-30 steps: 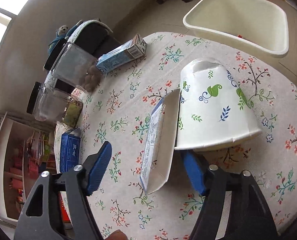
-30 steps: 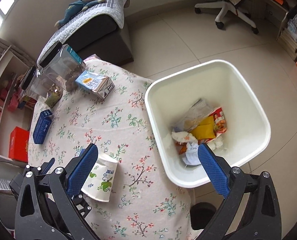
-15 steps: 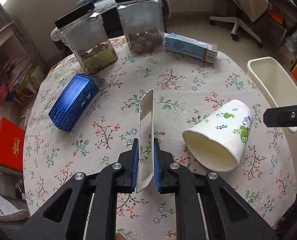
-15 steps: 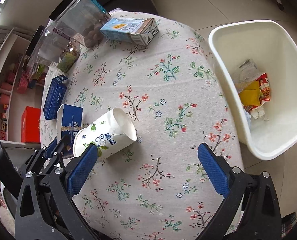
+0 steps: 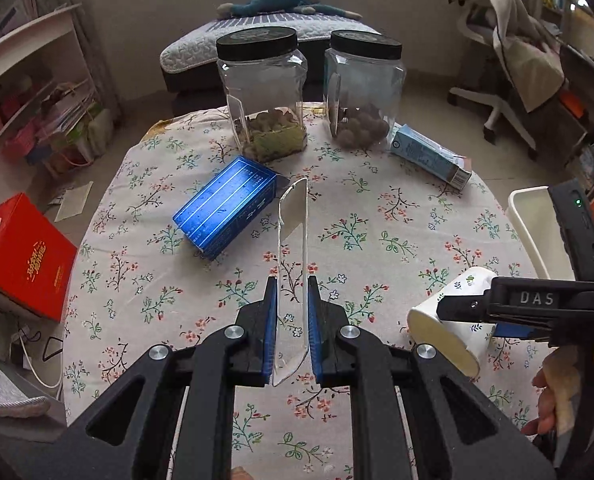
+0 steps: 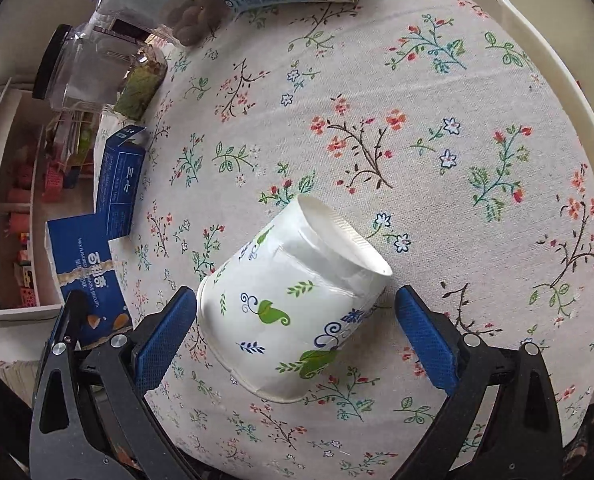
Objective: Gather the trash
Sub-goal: 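Carry the tray and cup to the white bin while the right tool drops the cup in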
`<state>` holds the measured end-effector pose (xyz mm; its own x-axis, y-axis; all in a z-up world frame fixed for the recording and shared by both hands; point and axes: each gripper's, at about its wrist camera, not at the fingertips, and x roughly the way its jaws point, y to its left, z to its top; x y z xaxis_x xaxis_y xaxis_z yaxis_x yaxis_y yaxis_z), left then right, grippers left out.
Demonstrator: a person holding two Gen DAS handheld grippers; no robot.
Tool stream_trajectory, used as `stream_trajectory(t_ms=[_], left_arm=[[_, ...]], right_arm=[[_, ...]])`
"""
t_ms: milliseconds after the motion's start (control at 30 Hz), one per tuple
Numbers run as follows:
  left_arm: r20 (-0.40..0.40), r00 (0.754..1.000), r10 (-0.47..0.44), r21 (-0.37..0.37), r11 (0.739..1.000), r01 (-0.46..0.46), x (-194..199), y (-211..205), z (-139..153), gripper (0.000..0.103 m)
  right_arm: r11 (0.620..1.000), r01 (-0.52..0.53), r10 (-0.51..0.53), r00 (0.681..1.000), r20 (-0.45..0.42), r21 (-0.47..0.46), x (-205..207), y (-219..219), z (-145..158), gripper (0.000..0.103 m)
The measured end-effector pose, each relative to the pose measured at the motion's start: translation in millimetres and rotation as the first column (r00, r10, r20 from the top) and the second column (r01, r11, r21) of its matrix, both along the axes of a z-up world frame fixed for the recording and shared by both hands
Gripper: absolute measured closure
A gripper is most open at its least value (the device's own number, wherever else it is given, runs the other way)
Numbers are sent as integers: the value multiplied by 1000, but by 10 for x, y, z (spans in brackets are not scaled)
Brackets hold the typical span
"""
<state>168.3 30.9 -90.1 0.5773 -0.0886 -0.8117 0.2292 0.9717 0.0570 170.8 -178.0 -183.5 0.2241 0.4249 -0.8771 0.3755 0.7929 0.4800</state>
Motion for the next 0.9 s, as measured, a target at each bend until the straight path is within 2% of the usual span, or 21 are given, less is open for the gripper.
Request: stream_trajectory(t_ms=[33,100,167,200,333,533,733,900], left_arm=[[4,1000,3,-5,1000,-3,-5,23,17,89],[10,1000,17,-23,1000,-17,1,83,52,89],[17,999,39,-44,998,-38,21,155,85,89],[20,998,53,-56,997,-52,39,198,104,89],[33,992,121,-107,987,-117,115,357,168,89],[97,968,233,-133,967,-219,153,520,308,89],[173,939,297,-122,952,-279,128,515,424,88],[212,930,299,-102,954,-283,120,430,473,87]], right_arm=[[1000,-16,16,999,29,-27,24,49,26,19],[996,-57,63,994,93,-71,77,159,112,40],[991,-84,98,984,149,-100,135,238,202,53],[989,-95,114,978,177,-116,169,274,250,55],[976,-112,168,931,324,-185,279,394,540,57],[941,-61,238,819,521,-334,303,432,1018,57],[893,12,300,730,614,-450,237,431,1270,57],[847,65,353,673,649,-528,136,480,1413,56]])
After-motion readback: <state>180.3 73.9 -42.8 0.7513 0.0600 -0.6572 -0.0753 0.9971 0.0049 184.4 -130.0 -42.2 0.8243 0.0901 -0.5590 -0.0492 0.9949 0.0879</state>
